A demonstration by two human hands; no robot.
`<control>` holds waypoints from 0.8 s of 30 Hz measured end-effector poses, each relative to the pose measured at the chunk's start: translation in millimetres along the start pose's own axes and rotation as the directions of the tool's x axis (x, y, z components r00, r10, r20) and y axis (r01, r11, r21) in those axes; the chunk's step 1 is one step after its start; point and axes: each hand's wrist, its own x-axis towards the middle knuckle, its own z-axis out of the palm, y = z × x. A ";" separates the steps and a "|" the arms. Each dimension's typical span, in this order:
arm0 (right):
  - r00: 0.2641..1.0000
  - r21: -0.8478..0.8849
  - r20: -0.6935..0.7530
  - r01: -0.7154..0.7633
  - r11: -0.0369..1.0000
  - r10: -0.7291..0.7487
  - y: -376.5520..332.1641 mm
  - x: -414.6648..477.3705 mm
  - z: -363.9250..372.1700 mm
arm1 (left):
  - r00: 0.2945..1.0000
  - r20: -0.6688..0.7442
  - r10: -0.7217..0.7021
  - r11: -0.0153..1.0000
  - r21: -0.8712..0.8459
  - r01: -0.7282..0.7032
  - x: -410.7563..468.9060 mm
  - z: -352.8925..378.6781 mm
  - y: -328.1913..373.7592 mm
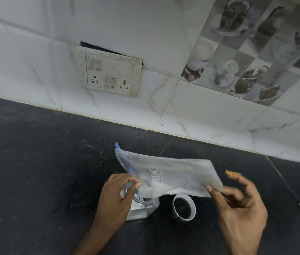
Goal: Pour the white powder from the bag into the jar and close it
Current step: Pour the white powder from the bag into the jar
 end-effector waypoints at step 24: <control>1.000 -0.094 -0.004 0.009 0.996 -0.009 9.8 -1.8 -1.4 | 1.000 -0.010 0.010 1.000 -0.004 -0.010 -1.0 -0.4 0.5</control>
